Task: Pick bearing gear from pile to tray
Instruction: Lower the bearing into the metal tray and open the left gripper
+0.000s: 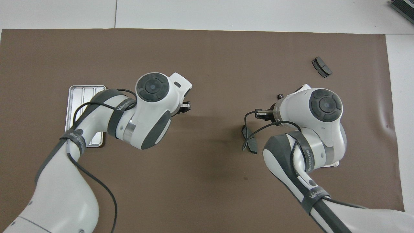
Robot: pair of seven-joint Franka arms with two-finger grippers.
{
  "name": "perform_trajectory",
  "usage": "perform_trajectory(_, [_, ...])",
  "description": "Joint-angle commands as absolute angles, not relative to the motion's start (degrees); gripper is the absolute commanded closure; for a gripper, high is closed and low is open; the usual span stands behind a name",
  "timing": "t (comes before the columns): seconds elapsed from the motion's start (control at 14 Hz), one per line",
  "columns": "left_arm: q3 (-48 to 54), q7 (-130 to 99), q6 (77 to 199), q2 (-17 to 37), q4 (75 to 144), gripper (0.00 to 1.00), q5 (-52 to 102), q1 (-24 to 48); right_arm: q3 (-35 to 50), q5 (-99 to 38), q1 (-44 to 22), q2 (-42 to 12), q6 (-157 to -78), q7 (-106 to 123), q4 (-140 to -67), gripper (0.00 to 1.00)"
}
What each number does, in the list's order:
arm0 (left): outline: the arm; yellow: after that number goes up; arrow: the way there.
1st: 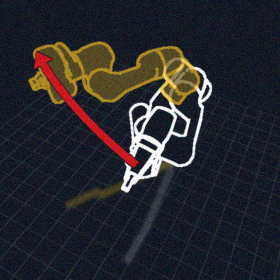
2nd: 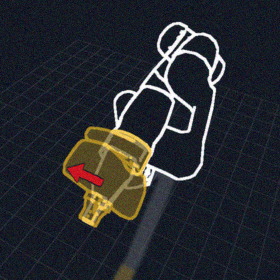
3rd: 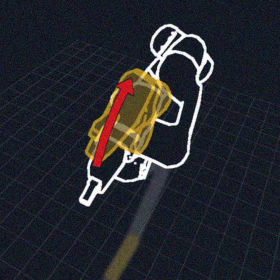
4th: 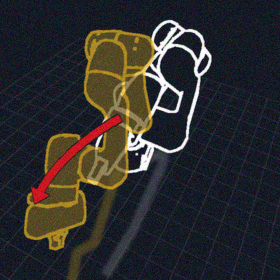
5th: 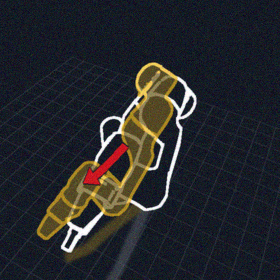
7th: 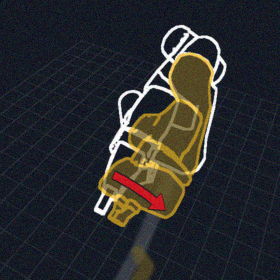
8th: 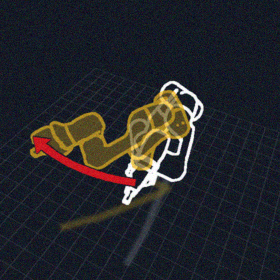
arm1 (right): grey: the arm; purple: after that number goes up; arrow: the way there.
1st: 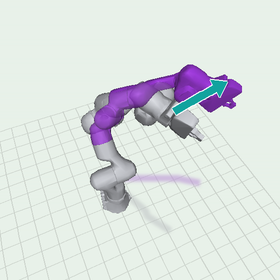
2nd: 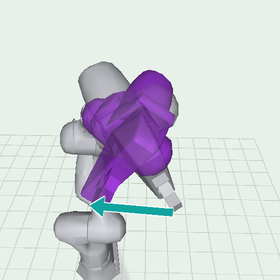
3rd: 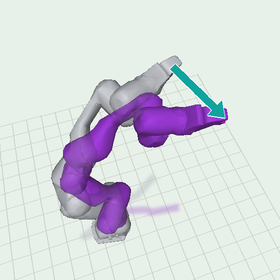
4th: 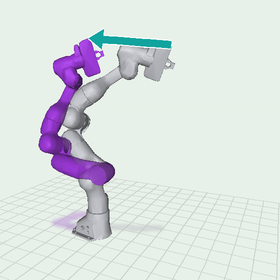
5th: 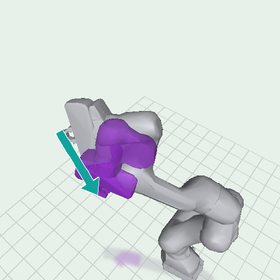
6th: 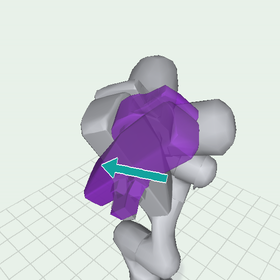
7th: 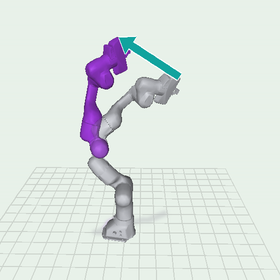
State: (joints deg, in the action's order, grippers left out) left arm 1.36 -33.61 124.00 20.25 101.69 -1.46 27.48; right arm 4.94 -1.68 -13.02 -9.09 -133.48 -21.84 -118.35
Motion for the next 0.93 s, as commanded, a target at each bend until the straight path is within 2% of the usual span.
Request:
perform_trajectory(0.0, [1.8,-26.6,120.2,15.5,103.3,0.97,-1.5,20.5,5.3,-2.6,-17.4,-14.9,-128.1,-27.2,-107.5,1.0])
perform_trajectory(0.07, [1.8,-22.3,120.3,15.4,103.6,0.96,-1.5,17.6,5.3,-2.1,-18.9,-17.3,-126.6,-29.4,-103.6,1.0])
perform_trajectory(0.29, [1.8,-5.4,120.4,15.3,104.5,0.95,-1.4,6.5,5.1,-0.1,-25.3,-22.0,-126.0,-37.4,-98.5,1.0])
perform_trajectory(0.5, [1.8,9.0,121.9,14.4,107.0,0.95,-1.4,-2.2,5.2,5.1,-30.2,-30.5,-122.8,-47.6,-87.8,1.0])
perform_trajectory(0.64, [1.8,13.8,126.3,13.3,111.3,0.9,-1.4,-5.5,5.2,5.5,-30.9,-32.5,-122.8,-48.9,-86.3,1.0])
perform_trajectory(0.79, [1.8,14.1,131.4,12.0,116.4,0.6,-1.4,-6.2,5.2,6.1,-32.7,-34.5,-123.7,-51.2,-86.0,1.0])
perform_trajectory(0.86, [1.8,14.1,131.8,11.8,117.5,0.57,-1.4,-6.2,5.2,6.9,-32.8,-35.0,-124.4,-51.6,-86.0,1.0])
